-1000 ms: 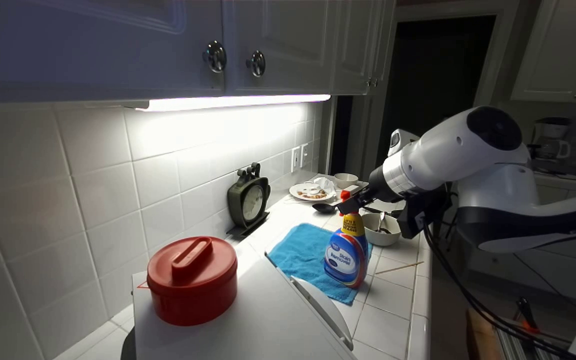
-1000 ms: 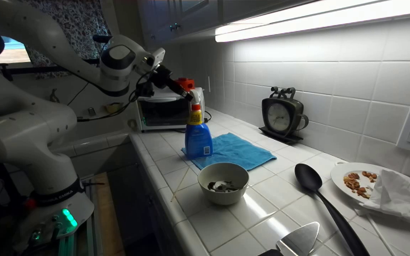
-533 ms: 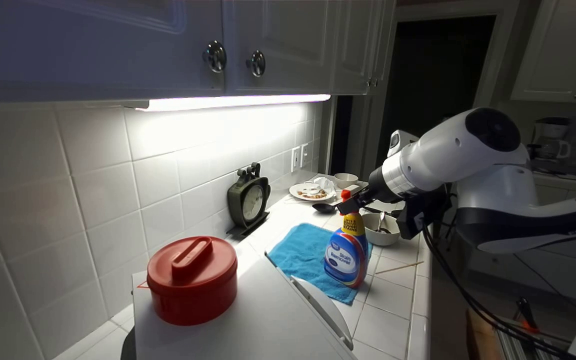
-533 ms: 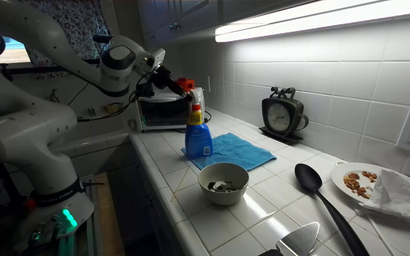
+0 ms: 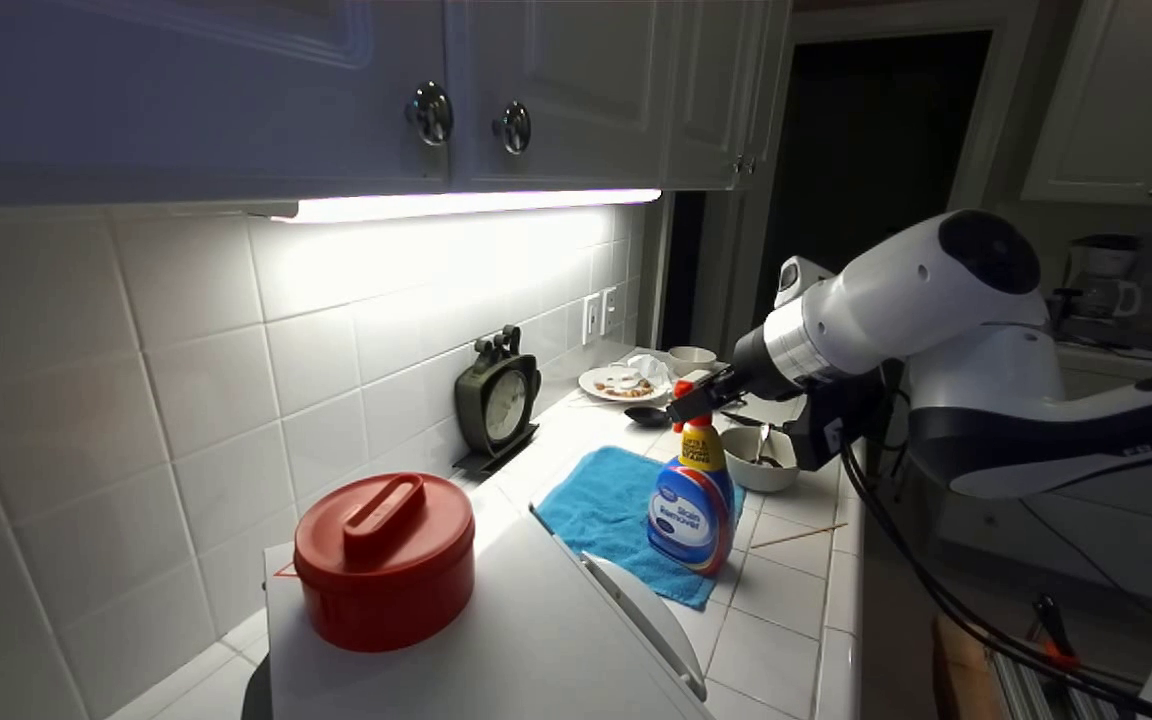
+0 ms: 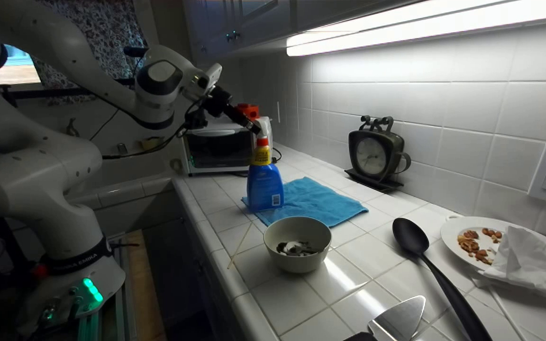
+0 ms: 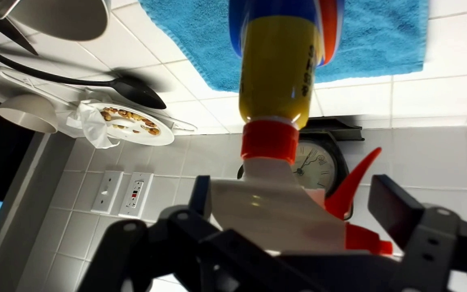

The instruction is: Spray some contents from the spray bottle

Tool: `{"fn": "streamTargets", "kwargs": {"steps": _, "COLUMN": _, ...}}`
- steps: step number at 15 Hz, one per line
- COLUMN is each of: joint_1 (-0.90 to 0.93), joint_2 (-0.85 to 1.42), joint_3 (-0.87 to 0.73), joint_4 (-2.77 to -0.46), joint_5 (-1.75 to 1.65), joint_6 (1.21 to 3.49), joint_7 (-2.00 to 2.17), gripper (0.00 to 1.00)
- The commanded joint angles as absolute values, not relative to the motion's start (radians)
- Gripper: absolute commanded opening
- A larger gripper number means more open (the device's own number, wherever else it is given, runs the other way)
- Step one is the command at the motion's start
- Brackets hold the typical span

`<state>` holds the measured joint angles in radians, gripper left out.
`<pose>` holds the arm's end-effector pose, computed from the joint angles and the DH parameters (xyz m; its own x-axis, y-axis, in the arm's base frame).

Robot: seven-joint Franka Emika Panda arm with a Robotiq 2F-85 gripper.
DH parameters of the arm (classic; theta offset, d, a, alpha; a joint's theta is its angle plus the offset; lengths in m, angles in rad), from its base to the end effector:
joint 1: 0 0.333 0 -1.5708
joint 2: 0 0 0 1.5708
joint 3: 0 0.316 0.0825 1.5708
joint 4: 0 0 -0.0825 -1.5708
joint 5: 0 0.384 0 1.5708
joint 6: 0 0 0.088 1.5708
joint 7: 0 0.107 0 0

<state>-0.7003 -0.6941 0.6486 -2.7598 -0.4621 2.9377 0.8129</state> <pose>0.3987 0.0111 0.4482 0.6206 -0.1678 0.7659 -0.4642 -0.8659 0.1865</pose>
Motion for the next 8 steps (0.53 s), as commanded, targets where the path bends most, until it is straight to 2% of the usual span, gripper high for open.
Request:
{"fn": "streamTargets", "kwargs": {"steps": 1, "joint_1": -0.668, "joint_2": -0.654, "joint_3": 0.594, "joint_4": -2.760, "joint_5": -0.514, "joint_6": 2.996, "joint_7": 0.815, "gripper": 1.00}}
{"fn": "streamTargets", "kwargs": {"steps": 8, "joint_1": -0.522, "joint_2": -0.586, "joint_3": 0.443, "joint_4": -2.762, "joint_5": -0.521, "joint_6": 2.975, "joint_7": 0.737, "gripper": 1.00}}
